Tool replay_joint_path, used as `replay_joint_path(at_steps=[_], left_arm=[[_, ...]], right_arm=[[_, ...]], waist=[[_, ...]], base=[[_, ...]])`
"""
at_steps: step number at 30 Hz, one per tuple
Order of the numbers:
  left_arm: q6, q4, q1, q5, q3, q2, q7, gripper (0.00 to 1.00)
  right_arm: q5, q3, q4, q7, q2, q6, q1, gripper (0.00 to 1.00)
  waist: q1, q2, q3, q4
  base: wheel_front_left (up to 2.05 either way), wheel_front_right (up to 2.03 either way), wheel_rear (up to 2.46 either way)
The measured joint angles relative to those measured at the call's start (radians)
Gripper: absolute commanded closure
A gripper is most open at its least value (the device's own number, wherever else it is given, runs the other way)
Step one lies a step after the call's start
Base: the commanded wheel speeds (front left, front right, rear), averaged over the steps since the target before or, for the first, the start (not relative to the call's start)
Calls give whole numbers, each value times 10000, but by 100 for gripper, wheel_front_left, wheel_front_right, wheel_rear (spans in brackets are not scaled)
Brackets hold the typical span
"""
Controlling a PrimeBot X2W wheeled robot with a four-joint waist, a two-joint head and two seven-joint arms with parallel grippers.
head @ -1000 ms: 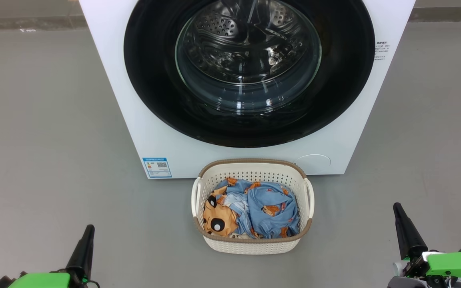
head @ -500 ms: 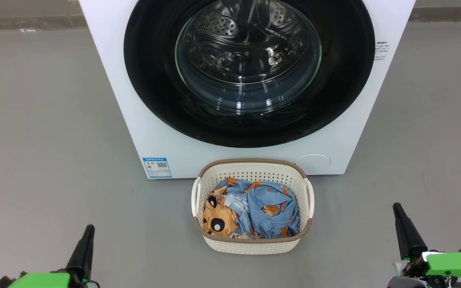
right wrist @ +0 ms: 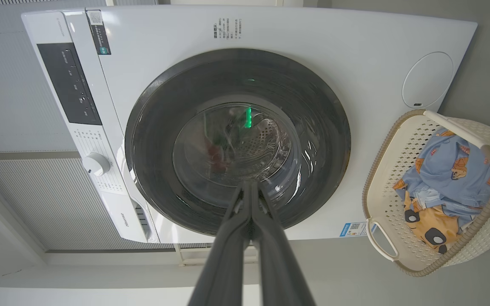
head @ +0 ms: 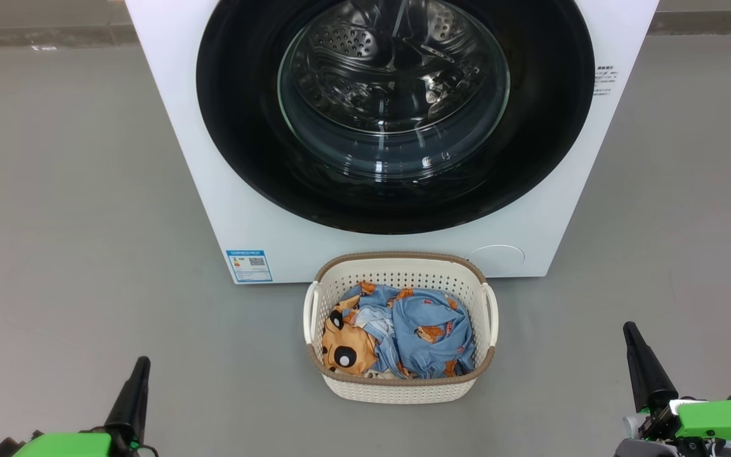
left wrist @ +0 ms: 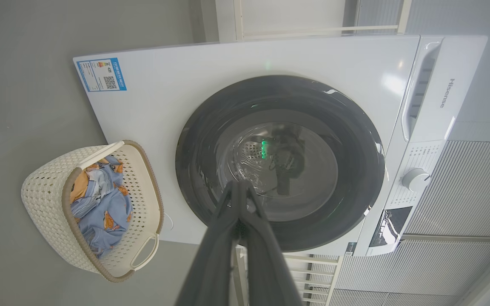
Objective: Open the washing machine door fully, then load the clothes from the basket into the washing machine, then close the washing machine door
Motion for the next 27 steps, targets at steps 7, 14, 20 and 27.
replay_joint_path(at_steps=[7,14,20,27], left_arm=[[0,0,0,0,10,-2,2,100],[0,0,-1,2,19,-4,2,100],[0,2,-1,2,25,-4,2,100],[0,19,-1,2,33,-6,12,100]], right_arm=[[0,-10,2,0,6,0,0,100],[-2,-15,2,2,13,0,0,100],[-96,-21,2,2,17,0,-1,100],[-234,-29,4,13,21,0,-1,100]], waist=[[0,0,0,0],[0,0,0,0],[0,0,0,0],[0,0,0,0]], base=[[0,0,0],[0,0,0],[0,0,0],[0,0,0]])
